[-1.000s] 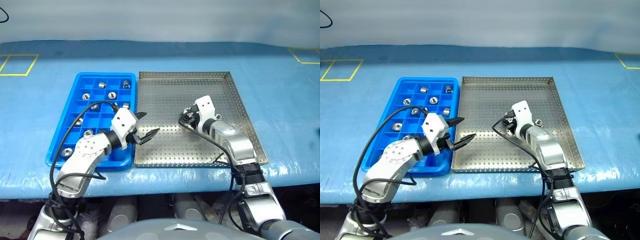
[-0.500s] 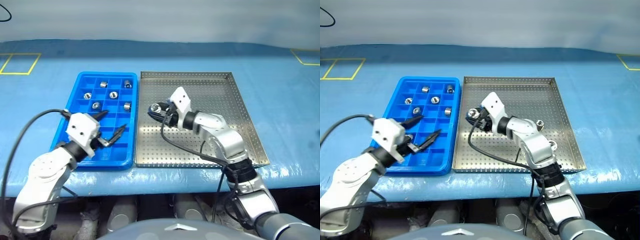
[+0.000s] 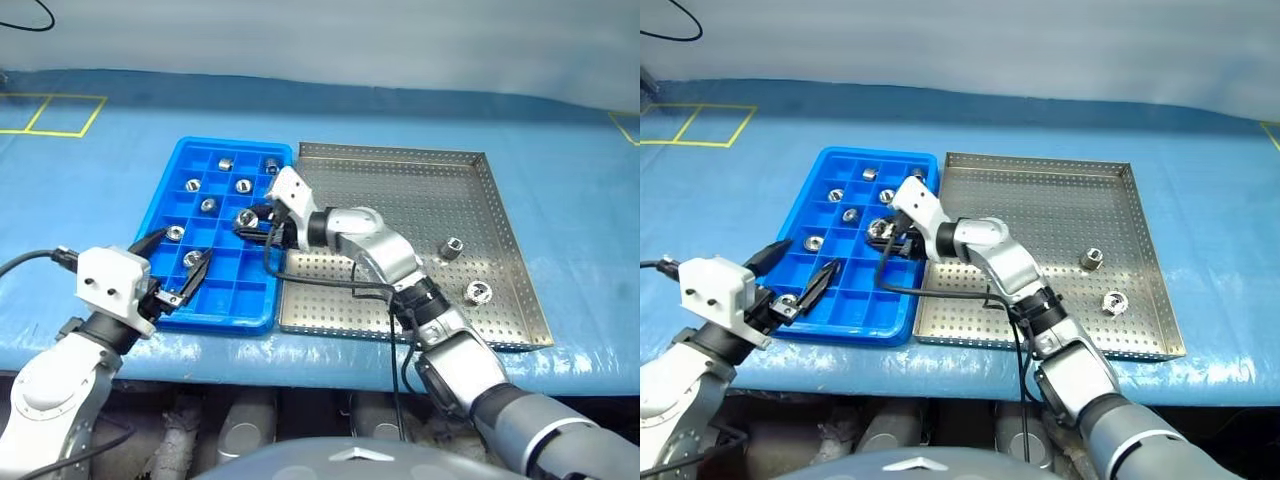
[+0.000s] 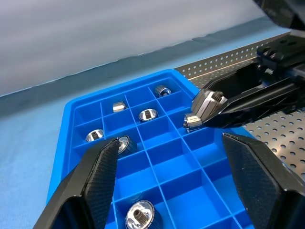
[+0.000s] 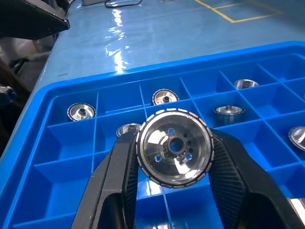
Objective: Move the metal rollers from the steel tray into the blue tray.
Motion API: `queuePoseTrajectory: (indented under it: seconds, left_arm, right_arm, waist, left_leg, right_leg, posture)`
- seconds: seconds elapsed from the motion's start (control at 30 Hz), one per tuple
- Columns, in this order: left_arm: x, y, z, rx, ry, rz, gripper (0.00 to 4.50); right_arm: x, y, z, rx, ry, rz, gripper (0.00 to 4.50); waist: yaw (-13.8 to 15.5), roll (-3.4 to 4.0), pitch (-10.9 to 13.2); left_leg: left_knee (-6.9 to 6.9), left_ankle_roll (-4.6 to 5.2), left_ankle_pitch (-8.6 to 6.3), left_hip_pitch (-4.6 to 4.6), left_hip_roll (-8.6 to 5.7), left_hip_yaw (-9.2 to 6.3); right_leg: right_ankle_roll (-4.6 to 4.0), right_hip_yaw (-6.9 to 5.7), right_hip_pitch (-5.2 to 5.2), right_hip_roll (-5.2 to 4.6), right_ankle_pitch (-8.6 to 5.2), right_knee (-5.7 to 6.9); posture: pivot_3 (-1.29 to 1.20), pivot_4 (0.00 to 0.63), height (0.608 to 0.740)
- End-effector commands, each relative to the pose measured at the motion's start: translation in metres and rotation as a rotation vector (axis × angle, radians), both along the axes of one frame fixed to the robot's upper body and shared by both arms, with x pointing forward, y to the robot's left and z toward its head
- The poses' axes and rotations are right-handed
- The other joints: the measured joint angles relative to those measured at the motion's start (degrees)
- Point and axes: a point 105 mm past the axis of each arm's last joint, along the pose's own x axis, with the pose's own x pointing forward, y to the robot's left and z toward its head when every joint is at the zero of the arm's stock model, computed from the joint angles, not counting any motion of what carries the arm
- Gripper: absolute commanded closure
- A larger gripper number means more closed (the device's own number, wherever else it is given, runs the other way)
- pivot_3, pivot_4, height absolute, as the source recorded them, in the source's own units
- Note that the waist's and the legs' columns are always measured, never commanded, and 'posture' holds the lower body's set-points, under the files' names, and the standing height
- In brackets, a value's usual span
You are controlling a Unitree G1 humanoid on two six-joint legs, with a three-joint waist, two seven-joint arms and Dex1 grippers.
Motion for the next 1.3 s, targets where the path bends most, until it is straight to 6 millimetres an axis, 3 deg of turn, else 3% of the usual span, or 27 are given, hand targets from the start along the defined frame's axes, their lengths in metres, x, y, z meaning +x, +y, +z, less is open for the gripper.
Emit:
queuePoseTrajectory:
  seconds: [0.03, 0.33, 0.67, 0.7, 0.83, 1.0, 1.13, 1.3]
  left_arm:
    - [-0.005, -0.005, 0.013, -0.006, -0.060, 0.010, 0.75]
    - [-0.004, 0.006, 0.013, 0.009, -0.066, 0.081, 0.75]
    - [-0.002, 0.004, 0.011, 0.014, -0.060, 0.078, 0.75]
    - [-0.002, 0.004, 0.011, 0.014, -0.060, 0.077, 0.75]
    - [0.000, 0.001, 0.009, 0.010, -0.053, 0.055, 0.75]
    - [0.007, -0.006, 0.009, -0.002, -0.052, 0.013, 0.75]
    - [0.020, -0.024, 0.011, -0.041, -0.068, -0.071, 0.75]
    - [0.046, -0.071, 0.006, -0.101, -0.062, -0.245, 0.75]
  right_arm:
    - [0.002, 0.013, 0.007, 0.016, -0.024, 0.029, 2.80]
    - [0.019, 0.027, 0.001, 0.018, 0.003, -0.014, 2.80]
    - [0.027, 0.027, -0.010, -0.035, 0.025, -0.036, 2.80]
    - [0.028, 0.026, -0.010, -0.033, 0.019, -0.042, 2.08]
    - [0.033, 0.023, -0.002, 0.009, -0.017, -0.079, 0.89]
    - [0.037, 0.013, 0.019, 0.099, -0.042, -0.120, 0.89]
    - [0.043, -0.026, 0.040, 0.142, -0.127, -0.229, 0.89]
    - [0.052, -0.139, 0.032, 0.007, -0.220, -0.610, 0.89]
  waist:
    - [0.3, 0.01, 0.0]
    - [0.9, 0.05, 0.0]
    - [1.1, 0.07, 0.0]
    - [1.1, 0.07, 0.0]
    - [1.0, 0.08, 0.0]
    - [0.8, 0.11, 0.1]
    - [1.0, 0.14, 0.1]
    - [1.3, 0.26, -0.1]
  left_leg:
    - [-0.02, -0.02, 0.01, 0.00, 0.00, -0.03]
    - [-0.07, -0.12, 0.07, 0.01, 0.00, -0.15]
    - [-0.13, -0.34, 0.19, 0.02, -0.01, -0.21]
    - [-0.13, -0.33, 0.19, 0.02, -0.01, -0.22]
    - [-0.13, -0.33, 0.19, 0.02, -0.01, -0.23]
    - [-0.14, -0.33, 0.19, 0.02, -0.01, -0.25]
    - [-0.12, -0.30, 0.17, -0.01, -0.05, -0.30]
    - [-0.03, -0.31, 0.19, -0.08, -0.22, -0.32]
  right_leg:
    - [-0.01, -0.02, 0.00, 0.00, 0.00, 0.00]
    - [-0.06, -0.12, 0.00, 0.04, -0.03, 0.01]
    - [-0.12, -0.18, 0.00, 0.04, -0.07, 0.01]
    - [-0.13, -0.19, 0.00, 0.04, -0.07, 0.01]
    - [-0.13, -0.21, 0.01, 0.05, -0.07, 0.01]
    - [-0.13, -0.22, 0.01, 0.06, -0.07, 0.02]
    - [-0.13, -0.30, 0.06, 0.00, -0.07, -0.01]
    - [-0.10, -0.42, 0.17, -0.24, -0.05, -0.07]
  posture:
    - [0.19, 0.150, 0.740]
    - [0.21, 0.150, 0.740]
    - [0.20, 0.150, 0.740]
    - [0.20, 0.150, 0.740]
    - [0.18, 0.150, 0.740]
    - [0.13, 0.150, 0.740]
    - [0.09, 0.150, 0.740]
    - [0.00, 0.150, 0.740]
